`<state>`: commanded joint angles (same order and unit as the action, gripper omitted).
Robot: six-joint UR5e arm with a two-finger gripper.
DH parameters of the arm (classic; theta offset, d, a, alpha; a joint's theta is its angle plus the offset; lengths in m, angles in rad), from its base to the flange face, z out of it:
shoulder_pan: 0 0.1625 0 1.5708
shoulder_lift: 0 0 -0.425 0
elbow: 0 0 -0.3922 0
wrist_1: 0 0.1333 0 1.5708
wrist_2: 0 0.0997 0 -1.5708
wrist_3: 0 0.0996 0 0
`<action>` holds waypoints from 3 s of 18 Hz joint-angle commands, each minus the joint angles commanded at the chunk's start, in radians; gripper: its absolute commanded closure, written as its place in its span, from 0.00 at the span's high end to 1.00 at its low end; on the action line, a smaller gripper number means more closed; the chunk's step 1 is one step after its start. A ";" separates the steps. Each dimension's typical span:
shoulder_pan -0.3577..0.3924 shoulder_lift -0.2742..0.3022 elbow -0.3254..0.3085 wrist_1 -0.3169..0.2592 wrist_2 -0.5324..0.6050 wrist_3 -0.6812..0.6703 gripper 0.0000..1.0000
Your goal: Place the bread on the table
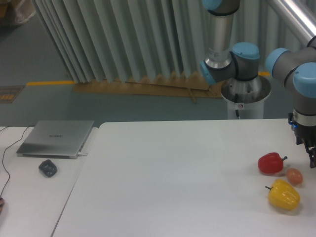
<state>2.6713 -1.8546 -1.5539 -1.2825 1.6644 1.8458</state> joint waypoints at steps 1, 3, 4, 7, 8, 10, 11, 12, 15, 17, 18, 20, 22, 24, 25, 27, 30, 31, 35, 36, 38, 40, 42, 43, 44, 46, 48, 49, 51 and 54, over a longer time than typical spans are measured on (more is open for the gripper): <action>0.002 0.000 0.000 0.000 0.001 0.024 1.00; 0.012 0.000 0.000 -0.005 0.000 0.047 1.00; 0.015 0.000 0.000 -0.005 0.000 0.050 1.00; 0.022 0.000 0.000 -0.003 0.000 0.072 1.00; 0.027 0.000 -0.002 -0.003 0.000 0.081 1.00; 0.042 0.000 -0.002 -0.001 -0.002 0.121 1.00; 0.045 0.000 -0.002 -0.001 -0.002 0.147 1.00; 0.053 0.000 -0.002 -0.001 -0.002 0.167 1.00; 0.073 0.000 -0.003 -0.001 -0.005 0.203 1.00; 0.084 0.000 -0.003 -0.001 -0.006 0.231 1.00; 0.091 0.000 -0.003 -0.003 -0.006 0.255 1.00; 0.108 0.000 -0.003 -0.003 -0.008 0.309 1.00; 0.120 0.000 -0.003 -0.003 -0.008 0.322 1.00; 0.125 0.000 -0.003 -0.003 -0.006 0.322 1.00; 0.128 0.000 -0.003 -0.003 -0.006 0.322 1.00; 0.147 0.000 -0.014 -0.003 -0.009 0.322 1.00; 0.179 0.008 -0.032 0.038 -0.084 0.334 1.00; 0.192 0.012 -0.037 0.046 -0.084 0.357 1.00; 0.228 0.012 -0.028 0.048 -0.086 0.463 1.00; 0.237 0.011 -0.023 0.048 -0.086 0.495 1.00; 0.249 0.008 -0.018 0.046 -0.084 0.533 1.00; 0.254 0.003 -0.015 0.046 -0.081 0.541 1.00; 0.259 0.002 -0.015 0.046 -0.080 0.543 1.00; 0.265 0.002 -0.015 0.046 -0.080 0.546 1.00; 0.269 0.000 -0.015 0.046 -0.080 0.556 1.00; 0.285 -0.008 -0.015 0.048 -0.080 0.591 1.00; 0.297 -0.015 -0.015 0.049 -0.080 0.621 1.00; 0.305 -0.020 -0.015 0.049 -0.081 0.633 1.00; 0.311 -0.026 -0.015 0.051 -0.081 0.645 1.00; 0.311 -0.037 -0.015 0.087 -0.084 0.648 1.00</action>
<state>2.9821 -1.8914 -1.5692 -1.1951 1.5800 2.4942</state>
